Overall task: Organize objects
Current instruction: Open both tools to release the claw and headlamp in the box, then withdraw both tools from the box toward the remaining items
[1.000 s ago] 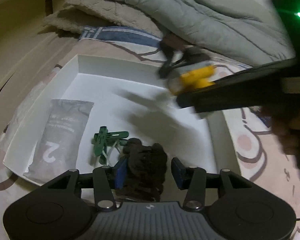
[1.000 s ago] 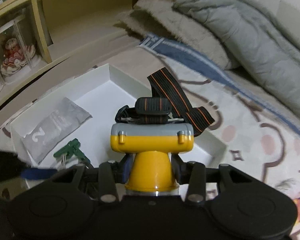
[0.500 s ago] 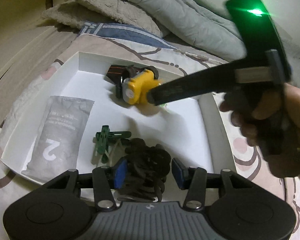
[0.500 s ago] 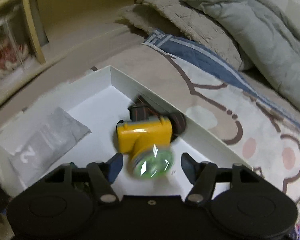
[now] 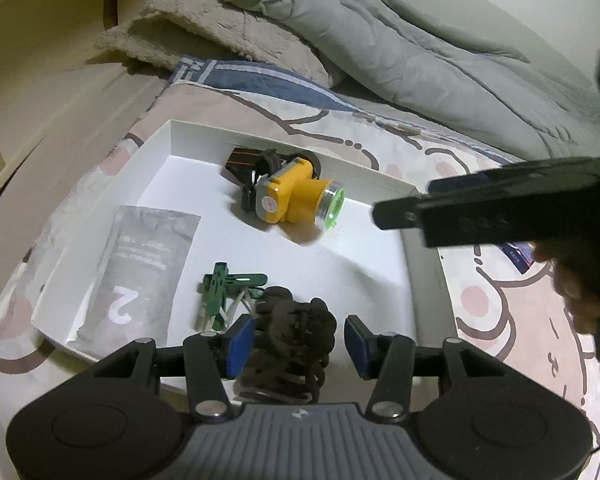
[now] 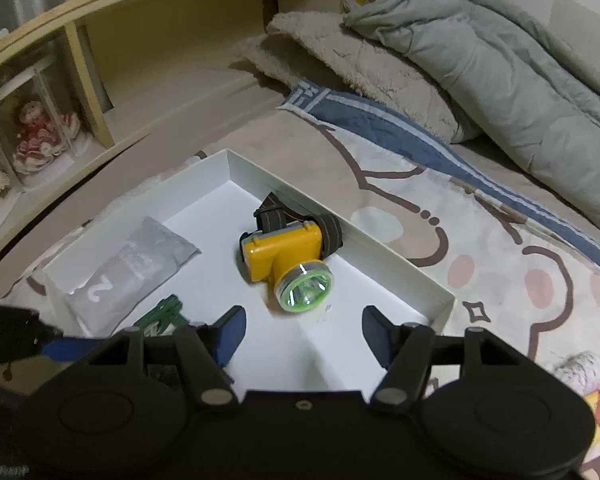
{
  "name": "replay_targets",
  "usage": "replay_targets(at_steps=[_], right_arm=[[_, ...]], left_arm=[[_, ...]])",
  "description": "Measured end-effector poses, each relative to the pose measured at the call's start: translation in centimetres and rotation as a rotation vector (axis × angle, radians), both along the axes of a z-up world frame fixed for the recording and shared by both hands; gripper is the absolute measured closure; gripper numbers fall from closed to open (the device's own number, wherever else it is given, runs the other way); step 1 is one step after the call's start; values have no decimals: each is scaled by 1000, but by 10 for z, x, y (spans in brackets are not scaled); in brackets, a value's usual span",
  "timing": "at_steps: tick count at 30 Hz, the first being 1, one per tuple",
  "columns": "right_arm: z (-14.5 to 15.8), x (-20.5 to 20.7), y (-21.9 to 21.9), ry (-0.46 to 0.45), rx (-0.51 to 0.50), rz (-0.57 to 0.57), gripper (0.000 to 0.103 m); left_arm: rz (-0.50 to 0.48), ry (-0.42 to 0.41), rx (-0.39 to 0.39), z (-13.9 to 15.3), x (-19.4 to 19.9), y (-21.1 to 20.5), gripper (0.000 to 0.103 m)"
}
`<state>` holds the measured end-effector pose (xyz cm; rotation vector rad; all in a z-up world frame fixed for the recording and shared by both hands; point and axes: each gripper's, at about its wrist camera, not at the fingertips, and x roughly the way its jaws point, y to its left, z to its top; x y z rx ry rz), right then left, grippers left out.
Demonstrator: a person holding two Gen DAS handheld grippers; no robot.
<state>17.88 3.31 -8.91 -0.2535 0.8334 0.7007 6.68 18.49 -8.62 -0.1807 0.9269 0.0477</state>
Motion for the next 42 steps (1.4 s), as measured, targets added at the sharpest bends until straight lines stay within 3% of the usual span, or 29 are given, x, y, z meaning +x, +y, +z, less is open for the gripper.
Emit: replay_targets(at_steps=[8,17,20,27,29,32,42], right_arm=[[18,-31,-29,-15,42,-7,37],[33,-60,-65,-58,41,-44,32],[37,-70,-77,-65,47,-58,24],[41,-86,-100,-59,69,-99,16],[40,-89,-105,-55,73,-116,7],[37,-91,-112,-66,75,-130,3],[29,-87,-127,-77,63,-166,0]], left_arm=[[15,-2,22,10,-13,2,45],[21,-18,42,26,-29,4,26],[27,-24,50,30,-35,3,18],[31,-30,62,32,-44,-1,4],[35,-32,71,33,-46,-2,2],[39,-39,81,35,-49,-3,1],[23,-67,110,43,-52,-10,0]])
